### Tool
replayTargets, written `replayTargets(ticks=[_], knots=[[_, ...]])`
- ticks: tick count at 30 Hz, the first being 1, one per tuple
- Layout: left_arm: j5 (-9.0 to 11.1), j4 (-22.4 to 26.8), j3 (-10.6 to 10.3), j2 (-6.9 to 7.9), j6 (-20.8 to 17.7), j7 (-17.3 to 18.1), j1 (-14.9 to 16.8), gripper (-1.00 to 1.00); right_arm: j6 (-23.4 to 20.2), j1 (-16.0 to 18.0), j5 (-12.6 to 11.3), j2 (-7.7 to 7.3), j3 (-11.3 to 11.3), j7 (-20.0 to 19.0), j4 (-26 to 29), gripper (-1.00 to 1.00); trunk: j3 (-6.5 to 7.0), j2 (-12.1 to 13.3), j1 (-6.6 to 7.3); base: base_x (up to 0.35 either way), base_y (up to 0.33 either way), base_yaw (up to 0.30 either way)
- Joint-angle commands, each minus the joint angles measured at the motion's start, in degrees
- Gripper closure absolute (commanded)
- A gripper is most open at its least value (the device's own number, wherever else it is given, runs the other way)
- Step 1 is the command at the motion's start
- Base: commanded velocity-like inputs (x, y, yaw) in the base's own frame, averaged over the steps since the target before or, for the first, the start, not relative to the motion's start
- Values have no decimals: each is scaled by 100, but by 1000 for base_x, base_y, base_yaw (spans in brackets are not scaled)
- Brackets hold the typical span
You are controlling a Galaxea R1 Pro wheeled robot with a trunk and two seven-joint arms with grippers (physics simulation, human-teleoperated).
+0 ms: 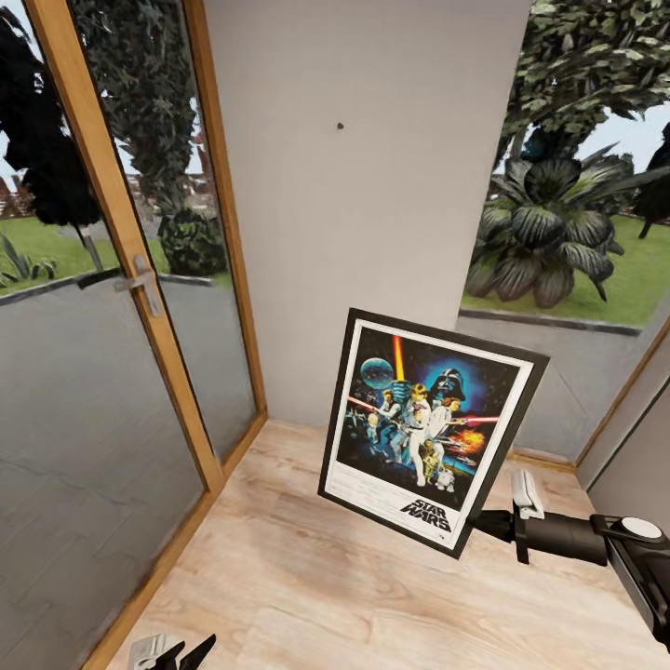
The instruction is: Pick up the poster from the kitchen countertop and hang it on one of the wall nails in the kitchen.
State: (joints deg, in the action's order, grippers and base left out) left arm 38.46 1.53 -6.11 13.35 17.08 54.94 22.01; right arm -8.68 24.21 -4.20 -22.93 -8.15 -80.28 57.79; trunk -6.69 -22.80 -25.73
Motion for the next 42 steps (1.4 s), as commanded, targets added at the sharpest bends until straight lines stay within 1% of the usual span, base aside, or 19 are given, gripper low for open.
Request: replayTargets(ticks=[1, 16, 24, 28, 42], knots=[[38, -4, -48, 1, 32, 8, 5, -100, -72, 3, -19, -1, -2, -27, 1, 100, -12, -12, -6, 216, 297, -3], [33, -4, -48, 1, 32, 8, 5, -100, -72, -3, -19, -1, -7, -28, -5, 100, -12, -12, -6, 196, 308, -3], [36, -4, -48, 1, 37, 8, 5, -100, -72, -4, -19, -1, 3, -23, -5, 100, 14, -12, -6, 148, 320, -201], [38, -4, -48, 1, 40, 8, 5, -100, -72, -4, -19, -1, 6, -23, -5, 100, 31, -12, -6, 53, 101, -273], [39, -4, -48, 1, 41, 8, 5, -100, -72, -4, -20, 8, 8, -23, -5, 100, 91, -12, -6, 3, 6, -274]])
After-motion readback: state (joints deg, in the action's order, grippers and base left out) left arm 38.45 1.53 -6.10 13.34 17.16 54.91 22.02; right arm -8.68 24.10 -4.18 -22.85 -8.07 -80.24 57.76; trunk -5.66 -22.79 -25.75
